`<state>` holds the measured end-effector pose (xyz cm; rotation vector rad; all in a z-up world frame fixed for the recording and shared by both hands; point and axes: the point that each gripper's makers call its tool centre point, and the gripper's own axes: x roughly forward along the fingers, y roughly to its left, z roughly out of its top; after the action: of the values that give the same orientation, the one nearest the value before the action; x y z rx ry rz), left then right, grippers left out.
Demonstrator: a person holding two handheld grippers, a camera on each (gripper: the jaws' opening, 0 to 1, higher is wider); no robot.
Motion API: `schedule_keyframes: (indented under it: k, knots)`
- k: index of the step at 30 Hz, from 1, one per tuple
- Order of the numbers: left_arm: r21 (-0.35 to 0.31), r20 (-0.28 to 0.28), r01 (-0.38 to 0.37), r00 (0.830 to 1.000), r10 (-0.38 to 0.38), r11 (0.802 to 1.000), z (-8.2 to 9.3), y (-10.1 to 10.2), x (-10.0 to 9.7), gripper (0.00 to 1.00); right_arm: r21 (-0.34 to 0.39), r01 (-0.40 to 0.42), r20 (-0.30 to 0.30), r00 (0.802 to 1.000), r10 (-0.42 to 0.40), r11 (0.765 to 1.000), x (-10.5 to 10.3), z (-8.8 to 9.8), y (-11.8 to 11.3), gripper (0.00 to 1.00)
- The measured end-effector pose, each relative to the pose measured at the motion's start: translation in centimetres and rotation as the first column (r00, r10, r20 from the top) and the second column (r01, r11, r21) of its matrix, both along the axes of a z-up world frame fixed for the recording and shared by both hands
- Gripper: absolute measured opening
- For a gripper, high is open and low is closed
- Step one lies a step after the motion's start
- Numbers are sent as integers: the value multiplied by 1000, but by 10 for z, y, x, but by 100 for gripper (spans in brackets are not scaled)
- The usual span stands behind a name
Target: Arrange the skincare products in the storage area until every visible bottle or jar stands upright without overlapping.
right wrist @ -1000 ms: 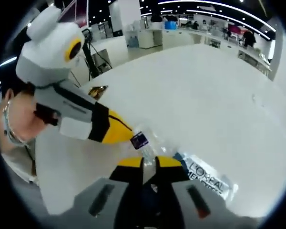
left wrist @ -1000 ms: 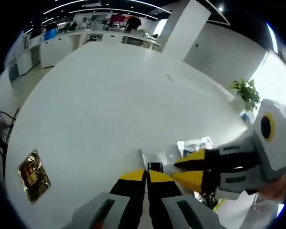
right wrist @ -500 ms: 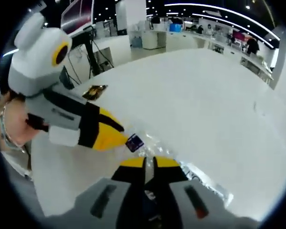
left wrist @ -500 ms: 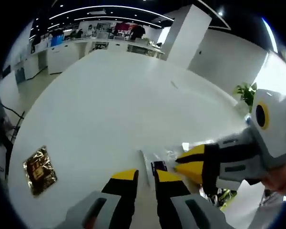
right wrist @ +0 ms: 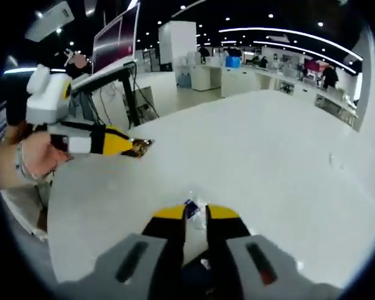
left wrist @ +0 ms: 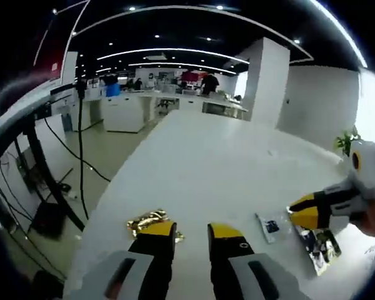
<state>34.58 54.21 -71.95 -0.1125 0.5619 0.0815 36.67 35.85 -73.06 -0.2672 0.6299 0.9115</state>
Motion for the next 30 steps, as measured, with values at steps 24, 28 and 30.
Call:
schedule_keyframes:
  k: [24,28,30]
  knots:
    - [4,-222,186,958,-180,983,-45,-16,10,32,-26,-11,-30,999,10,1000,-19,-10,-7,13]
    - [6,-209,231,952,-224,973,-45,-26,6,29,-23,-20,-31,999,20,1000,-25,-9,-5,13]
    - [7,-200,241,951,-235,971,-44,-32,-2,29,-19,-28,-33,999,27,999,-29,-8,-3,13]
